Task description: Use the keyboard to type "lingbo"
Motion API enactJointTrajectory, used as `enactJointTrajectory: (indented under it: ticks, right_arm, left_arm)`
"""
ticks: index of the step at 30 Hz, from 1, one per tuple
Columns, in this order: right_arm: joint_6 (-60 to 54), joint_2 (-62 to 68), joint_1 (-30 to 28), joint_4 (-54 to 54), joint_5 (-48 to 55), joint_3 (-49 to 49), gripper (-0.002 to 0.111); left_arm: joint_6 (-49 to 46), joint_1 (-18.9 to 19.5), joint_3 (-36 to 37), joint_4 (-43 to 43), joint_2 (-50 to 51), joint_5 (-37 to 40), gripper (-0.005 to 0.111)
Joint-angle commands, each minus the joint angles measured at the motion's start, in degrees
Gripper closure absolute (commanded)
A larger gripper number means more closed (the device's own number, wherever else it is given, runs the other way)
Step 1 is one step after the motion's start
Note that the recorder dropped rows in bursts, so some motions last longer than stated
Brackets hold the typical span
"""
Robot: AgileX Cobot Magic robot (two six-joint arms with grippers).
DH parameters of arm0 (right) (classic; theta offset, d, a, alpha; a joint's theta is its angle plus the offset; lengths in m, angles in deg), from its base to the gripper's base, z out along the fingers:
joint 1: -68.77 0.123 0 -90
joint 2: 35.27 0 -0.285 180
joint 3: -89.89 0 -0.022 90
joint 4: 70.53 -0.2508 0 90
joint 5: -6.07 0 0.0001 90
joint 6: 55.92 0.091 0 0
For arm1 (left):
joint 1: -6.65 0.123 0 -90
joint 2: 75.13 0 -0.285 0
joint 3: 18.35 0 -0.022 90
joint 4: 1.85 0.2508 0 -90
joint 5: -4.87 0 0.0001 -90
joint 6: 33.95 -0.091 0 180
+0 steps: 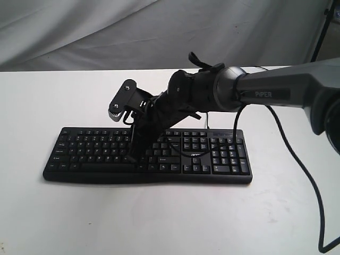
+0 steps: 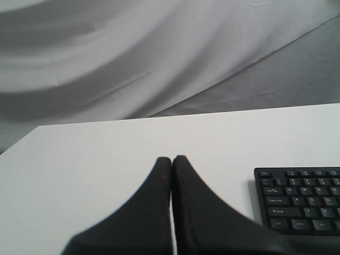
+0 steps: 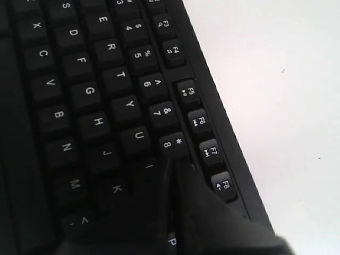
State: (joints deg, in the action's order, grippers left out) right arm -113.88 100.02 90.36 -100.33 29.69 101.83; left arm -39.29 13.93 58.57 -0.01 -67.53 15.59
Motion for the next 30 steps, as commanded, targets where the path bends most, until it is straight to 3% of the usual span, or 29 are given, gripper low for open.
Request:
enactJointTrajectory:
  ticks: [1,30]
  right_arm:
    - [-0.6,0.0,-0.4,-0.4,-0.2,-0.1,0.108]
    - [-0.8,0.9,-0.9,0.3,1.4,-0.1,0.108]
  left_arm:
    - [0.2,-0.2,0.3,0.0,0.2,-0.4,0.106]
    - [0.2,-0.2,0.3,0.0,0.2,-0.4,0.106]
